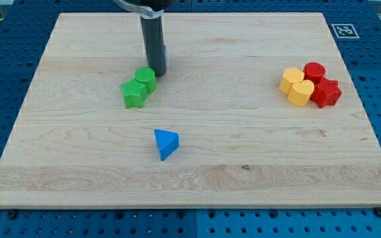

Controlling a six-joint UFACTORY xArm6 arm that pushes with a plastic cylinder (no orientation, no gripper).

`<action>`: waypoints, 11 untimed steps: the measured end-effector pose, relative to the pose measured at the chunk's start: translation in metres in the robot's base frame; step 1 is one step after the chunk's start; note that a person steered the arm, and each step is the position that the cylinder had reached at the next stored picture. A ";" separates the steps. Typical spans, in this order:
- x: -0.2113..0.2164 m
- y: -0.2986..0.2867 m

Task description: Move the blue cube to the top left

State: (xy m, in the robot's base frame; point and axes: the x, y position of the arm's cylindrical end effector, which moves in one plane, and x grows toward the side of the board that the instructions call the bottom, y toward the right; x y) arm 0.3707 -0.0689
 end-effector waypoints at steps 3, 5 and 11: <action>-0.026 0.000; -0.030 -0.006; -0.065 -0.039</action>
State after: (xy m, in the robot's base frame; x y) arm 0.3062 -0.1076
